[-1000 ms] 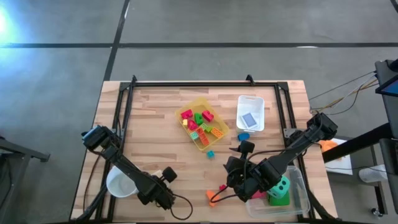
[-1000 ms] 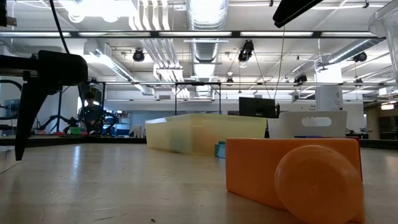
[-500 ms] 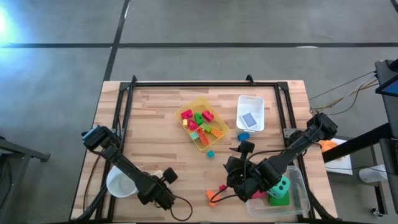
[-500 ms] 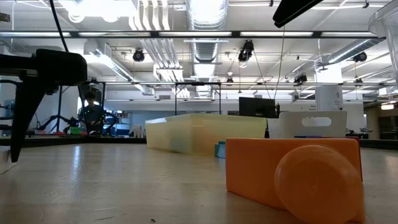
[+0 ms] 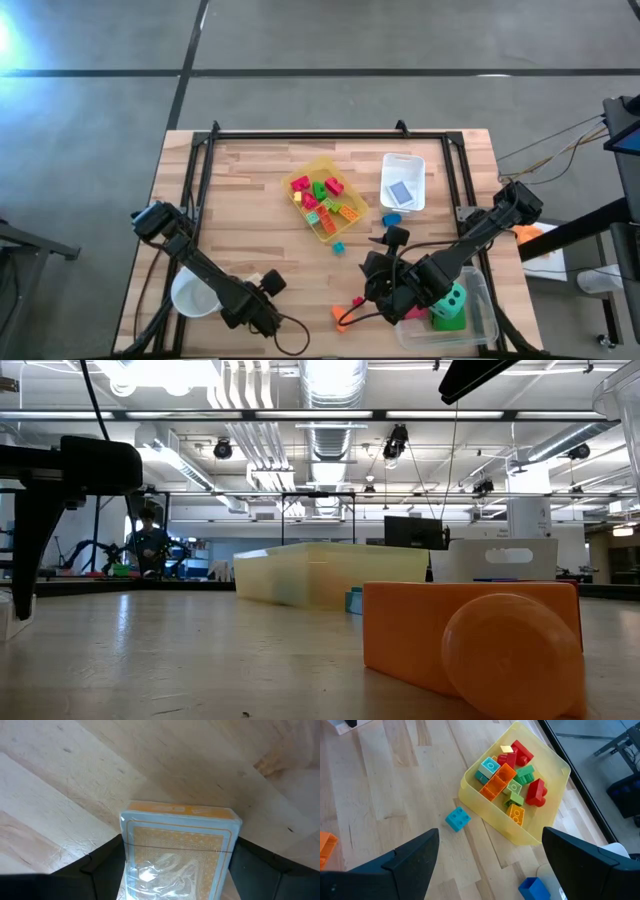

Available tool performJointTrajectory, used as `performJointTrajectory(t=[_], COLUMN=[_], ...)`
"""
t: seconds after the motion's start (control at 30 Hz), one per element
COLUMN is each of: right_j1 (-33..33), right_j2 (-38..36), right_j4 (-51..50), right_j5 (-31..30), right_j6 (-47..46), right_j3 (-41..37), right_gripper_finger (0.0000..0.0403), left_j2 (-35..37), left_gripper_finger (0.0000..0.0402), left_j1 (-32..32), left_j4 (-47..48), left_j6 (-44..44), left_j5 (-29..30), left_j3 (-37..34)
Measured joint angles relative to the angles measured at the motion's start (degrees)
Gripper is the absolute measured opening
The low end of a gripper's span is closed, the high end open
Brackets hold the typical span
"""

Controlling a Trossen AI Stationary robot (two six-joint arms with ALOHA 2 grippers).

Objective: Pick & Place Toys
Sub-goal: Put the yellow deck of cards into the white bin

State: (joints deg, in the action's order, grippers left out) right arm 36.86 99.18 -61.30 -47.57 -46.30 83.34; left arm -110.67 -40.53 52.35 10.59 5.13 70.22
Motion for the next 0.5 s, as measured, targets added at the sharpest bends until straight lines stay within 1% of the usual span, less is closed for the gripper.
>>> performJointTrajectory(t=[0.13,0.33,0.5], right_j1=[0.00,0.00,0.01], right_j2=[0.02,0.02,0.02], right_j4=[0.00,0.02,0.10], right_j5=[0.00,0.00,0.00], right_j6=[0.00,0.00,-0.02], right_j3=[0.01,0.01,0.00], right_gripper_finger=[0.0347,0.0347,0.0347], left_j2=[-0.02,0.96,3.12], left_gripper_finger=[0.0293,0.0293,0.0293], left_j1=[0.02,0.20,0.30], left_j4=[0.22,0.16,-0.02], left_j6=[-1.78,-4.29,-6.82], left_j5=[-0.23,0.27,4.15], left_j3=[0.81,4.34,6.61])
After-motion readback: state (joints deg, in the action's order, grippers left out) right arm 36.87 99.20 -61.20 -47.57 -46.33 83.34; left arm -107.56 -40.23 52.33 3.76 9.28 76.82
